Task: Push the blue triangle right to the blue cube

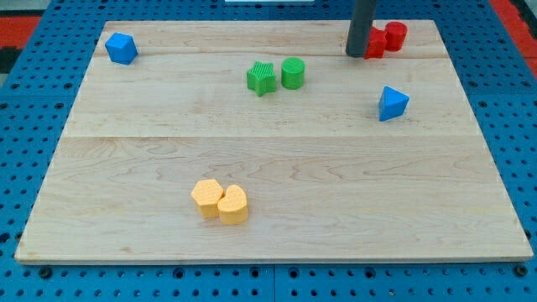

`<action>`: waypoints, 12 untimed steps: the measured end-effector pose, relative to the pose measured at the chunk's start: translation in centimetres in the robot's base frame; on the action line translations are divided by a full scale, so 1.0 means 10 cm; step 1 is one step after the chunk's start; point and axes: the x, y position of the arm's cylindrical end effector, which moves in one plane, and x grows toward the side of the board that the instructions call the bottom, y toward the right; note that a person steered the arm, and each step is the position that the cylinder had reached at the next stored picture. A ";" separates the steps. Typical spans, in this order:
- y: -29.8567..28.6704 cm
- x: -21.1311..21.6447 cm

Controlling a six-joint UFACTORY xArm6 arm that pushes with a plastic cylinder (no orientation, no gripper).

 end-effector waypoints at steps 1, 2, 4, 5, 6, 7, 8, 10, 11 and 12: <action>0.42 0.13; 0.53 0.58; 0.22 0.97; 0.16 1.06; 0.46 1.08; 0.30 1.37; 0.17 1.58; -1.16 1.43; -1.85 1.43; -2.51 1.43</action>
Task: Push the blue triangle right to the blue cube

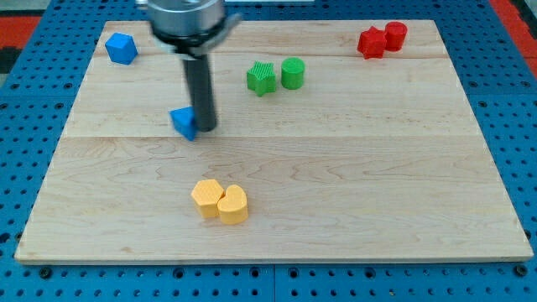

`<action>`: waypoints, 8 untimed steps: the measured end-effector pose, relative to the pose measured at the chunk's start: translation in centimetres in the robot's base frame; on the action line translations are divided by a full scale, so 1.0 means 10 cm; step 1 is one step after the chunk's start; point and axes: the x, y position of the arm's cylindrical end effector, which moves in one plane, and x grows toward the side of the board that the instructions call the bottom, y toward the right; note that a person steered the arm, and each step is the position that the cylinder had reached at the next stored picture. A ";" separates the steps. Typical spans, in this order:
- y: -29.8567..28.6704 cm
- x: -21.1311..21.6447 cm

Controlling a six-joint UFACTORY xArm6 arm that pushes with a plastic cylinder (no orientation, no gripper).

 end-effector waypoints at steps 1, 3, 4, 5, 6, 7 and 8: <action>-0.38 0.15; -1.15 0.20; -1.46 0.20; -1.39 0.15; -1.38 -0.03; -1.27 -0.19; -1.07 -0.22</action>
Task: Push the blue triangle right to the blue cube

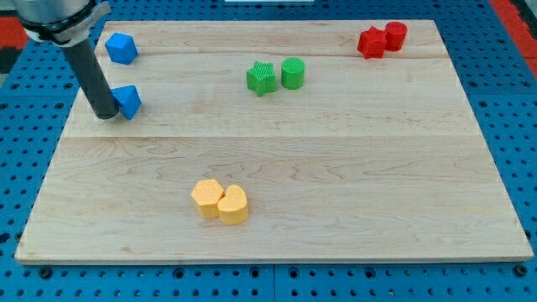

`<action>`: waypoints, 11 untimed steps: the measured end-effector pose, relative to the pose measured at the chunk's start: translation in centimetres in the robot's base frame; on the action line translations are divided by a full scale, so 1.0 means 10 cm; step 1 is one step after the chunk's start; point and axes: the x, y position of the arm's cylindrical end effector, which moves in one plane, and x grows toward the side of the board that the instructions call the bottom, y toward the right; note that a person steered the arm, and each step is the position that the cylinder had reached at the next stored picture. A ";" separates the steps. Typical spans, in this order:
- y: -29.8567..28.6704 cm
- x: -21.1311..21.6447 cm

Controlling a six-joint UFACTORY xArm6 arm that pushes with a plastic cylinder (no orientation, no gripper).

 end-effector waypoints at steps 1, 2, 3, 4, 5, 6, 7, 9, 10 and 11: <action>0.25 0.00; 0.34 0.00; 0.34 -0.15; 0.34 -0.36; 0.47 -0.40; 0.60 -0.40; 0.61 -0.58; 0.58 -1.04; 0.60 -1.11; 0.68 -1.30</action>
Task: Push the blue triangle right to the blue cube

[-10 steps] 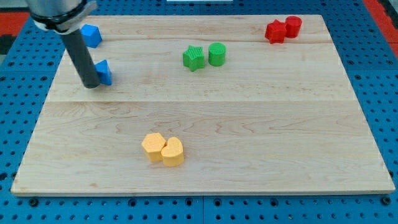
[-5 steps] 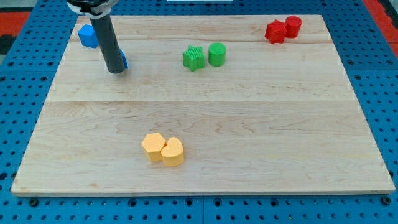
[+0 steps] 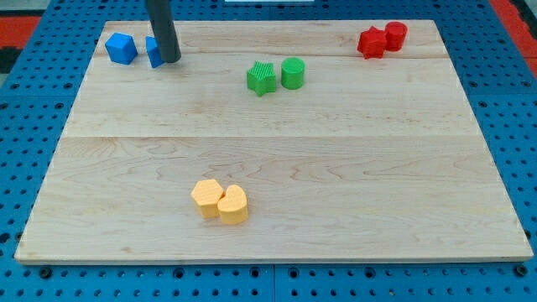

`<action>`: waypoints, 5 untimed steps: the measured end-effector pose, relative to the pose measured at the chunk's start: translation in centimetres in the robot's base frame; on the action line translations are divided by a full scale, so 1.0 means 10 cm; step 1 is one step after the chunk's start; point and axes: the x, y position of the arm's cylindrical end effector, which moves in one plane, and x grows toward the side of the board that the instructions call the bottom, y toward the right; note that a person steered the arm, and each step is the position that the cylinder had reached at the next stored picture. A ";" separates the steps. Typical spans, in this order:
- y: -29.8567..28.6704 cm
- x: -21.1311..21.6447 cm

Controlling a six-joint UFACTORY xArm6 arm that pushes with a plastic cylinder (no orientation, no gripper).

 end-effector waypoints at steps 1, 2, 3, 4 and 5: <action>0.00 -0.22; -0.01 -0.22; -0.01 -0.22; -0.12 -0.22; -0.26 -0.22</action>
